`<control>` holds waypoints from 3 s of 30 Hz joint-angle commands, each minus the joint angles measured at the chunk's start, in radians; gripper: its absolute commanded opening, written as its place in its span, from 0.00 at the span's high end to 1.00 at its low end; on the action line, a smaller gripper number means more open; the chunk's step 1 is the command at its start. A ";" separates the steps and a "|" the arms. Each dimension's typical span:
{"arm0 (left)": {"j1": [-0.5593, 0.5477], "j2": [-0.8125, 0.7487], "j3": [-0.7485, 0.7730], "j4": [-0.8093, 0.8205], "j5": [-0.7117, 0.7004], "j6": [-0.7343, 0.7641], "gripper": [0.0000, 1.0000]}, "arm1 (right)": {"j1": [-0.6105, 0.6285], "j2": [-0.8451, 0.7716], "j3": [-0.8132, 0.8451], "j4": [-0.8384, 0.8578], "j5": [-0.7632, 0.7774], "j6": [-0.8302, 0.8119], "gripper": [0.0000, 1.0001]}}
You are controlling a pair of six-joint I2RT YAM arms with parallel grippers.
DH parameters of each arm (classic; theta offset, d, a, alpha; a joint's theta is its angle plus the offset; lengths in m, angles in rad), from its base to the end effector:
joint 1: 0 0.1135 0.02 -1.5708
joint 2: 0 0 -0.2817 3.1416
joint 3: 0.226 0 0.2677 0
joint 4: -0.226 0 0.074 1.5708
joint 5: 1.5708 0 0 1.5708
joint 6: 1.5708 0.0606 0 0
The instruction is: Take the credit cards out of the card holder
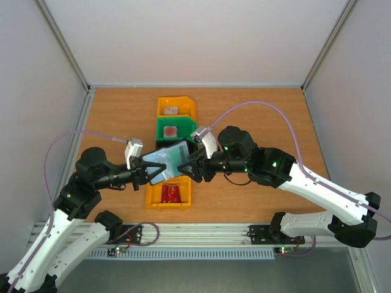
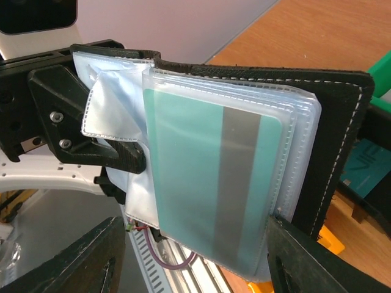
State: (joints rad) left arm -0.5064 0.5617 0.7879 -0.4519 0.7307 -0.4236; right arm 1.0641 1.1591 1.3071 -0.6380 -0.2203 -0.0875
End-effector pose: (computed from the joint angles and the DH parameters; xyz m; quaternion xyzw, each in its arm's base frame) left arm 0.1015 -0.1025 0.3539 0.2526 0.7208 -0.5107 0.3948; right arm 0.1214 0.2459 0.4068 -0.5115 0.6841 0.3231 0.4074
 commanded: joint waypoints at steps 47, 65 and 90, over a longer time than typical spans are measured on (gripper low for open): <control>-0.004 -0.015 -0.114 0.599 0.202 -0.327 1.00 | 0.028 -0.050 0.018 0.101 -0.138 0.027 0.53; -0.004 -0.063 -0.128 0.610 0.287 -0.173 1.00 | 0.054 0.078 0.128 0.108 -0.260 -0.040 0.60; -0.004 -0.052 -0.151 0.767 0.348 -0.175 1.00 | 0.063 0.100 0.153 0.079 -0.261 -0.055 0.59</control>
State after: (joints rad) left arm -0.5034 0.5179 0.6277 0.1432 1.0122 -0.6163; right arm 1.1252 1.2263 1.4555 -0.5694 -0.4614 -0.1287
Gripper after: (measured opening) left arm 0.065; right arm 0.424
